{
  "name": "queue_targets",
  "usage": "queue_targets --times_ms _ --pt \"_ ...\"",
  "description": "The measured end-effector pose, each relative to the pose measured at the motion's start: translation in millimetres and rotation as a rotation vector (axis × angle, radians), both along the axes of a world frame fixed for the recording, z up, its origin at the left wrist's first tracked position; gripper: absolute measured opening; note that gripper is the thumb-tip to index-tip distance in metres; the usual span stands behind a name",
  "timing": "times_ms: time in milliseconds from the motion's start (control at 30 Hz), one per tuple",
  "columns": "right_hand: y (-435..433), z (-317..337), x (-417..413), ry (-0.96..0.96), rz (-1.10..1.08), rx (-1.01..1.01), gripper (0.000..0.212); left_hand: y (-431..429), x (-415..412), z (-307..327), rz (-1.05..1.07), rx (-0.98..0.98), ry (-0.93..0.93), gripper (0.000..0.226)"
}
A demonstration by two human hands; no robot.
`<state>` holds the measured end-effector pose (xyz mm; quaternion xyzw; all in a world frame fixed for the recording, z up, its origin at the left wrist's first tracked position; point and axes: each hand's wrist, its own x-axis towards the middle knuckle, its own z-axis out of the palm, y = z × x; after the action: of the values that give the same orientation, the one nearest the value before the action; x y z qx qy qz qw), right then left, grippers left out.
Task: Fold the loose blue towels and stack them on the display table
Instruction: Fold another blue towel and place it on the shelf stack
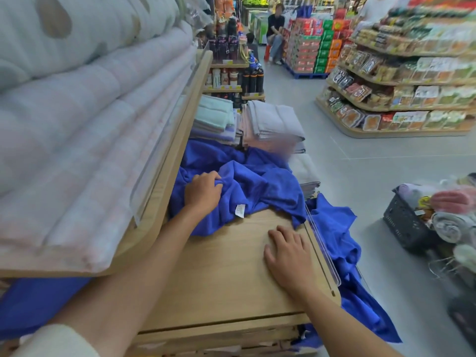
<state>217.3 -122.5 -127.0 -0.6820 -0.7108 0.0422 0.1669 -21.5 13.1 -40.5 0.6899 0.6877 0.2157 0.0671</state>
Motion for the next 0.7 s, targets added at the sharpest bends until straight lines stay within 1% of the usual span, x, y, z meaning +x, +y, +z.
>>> queue_targets --times_ms 33,100,133,167,200,233,267,300,333,367,433,467,533,567,600,633,667,700 --pt "1.0 0.8 0.2 -0.001 0.0 -0.003 0.05 -4.6 1.5 6.5 -0.024 0.074 -0.098 0.013" --pt "2.5 1.4 3.3 0.063 -0.015 -0.002 0.047 -23.5 3.2 24.6 -0.137 0.157 -0.397 0.006" --pt "3.6 1.5 5.5 0.158 -0.03 0.019 0.042 -39.2 2.1 33.8 -0.224 0.168 -0.535 0.007" --pt "2.6 0.0 9.3 0.305 -0.054 0.041 0.037 -57.1 -0.8 40.2 -0.344 0.15 -0.627 0.007" --pt "3.8 0.6 9.1 0.473 -0.091 0.073 0.033 -75.1 -4.9 41.5 -0.479 0.081 -0.678 0.007" --pt "4.5 0.7 9.5 0.622 -0.133 0.088 0.028 -93.4 -10.1 37.3 -0.601 -0.054 -0.716 0.008" --pt "8.1 0.0 9.8 0.734 -0.185 0.067 0.022 -112.1 -16.0 30.0 -0.673 -0.252 -0.728 0.01" --pt "11.1 -0.3 9.8 0.802 -0.246 -0.007 0.015 -128.0 -21.0 18.3 -0.695 -0.467 -0.716 0.013" --pt "13.4 -0.3 10.5 0.83 -0.279 -0.074 0.015 -140.8 -25.7 4.5 -0.668 -0.618 -0.662 0.016" --pt "14.7 -0.8 12.8 0.851 -0.257 -0.066 0.018 -150.6 -29.4 -10.8 -0.609 -0.666 -0.582 0.016" --pt "11.2 2.5 15.6 0.865 -0.182 0.049 0.029 -162.0 -34.3 -37.8 -0.464 -0.53 -0.376 0.008" --pt "9.5 4.3 15.9 0.845 -0.15 0.069 0.032 -165.9 -35.3 -48.7 -0.419 -0.444 -0.27 0.01" --pt "5.4 0.6 12.6 0.67 -0.07 0.073 0.032 -175.4 -34.5 -69.6 -0.382 -0.243 0.019 0.025" --pt "5.7 -1.2 12.8 0.531 -0.025 0.055 0.031 -178.0 -32.4 -79.5 -0.346 -0.147 0.144 0.03" --pt "7.7 -1.4 11.7 0.406 0.021 0.031 0.034 -181.8 -30.4 -87.6 -0.31 -0.079 0.207 0.03" --pt "8.5 2.0 10.8 0.308 0.06 0.027 0.04 -186.0 -26.8 -91.7 -0.283 -0.026 0.232 0.029" --pt "9.2 5.3 11.1 0.242 0.095 0.032 0.047 -188.6 -23.3 -94.0 -0.268 0.033 0.241 0.028" --pt "6.1 9.7 7.6 0.239 0.132 0.023 0.055 -189.2 -22.5 -93.6 -0.252 0.083 0.233 0.026"
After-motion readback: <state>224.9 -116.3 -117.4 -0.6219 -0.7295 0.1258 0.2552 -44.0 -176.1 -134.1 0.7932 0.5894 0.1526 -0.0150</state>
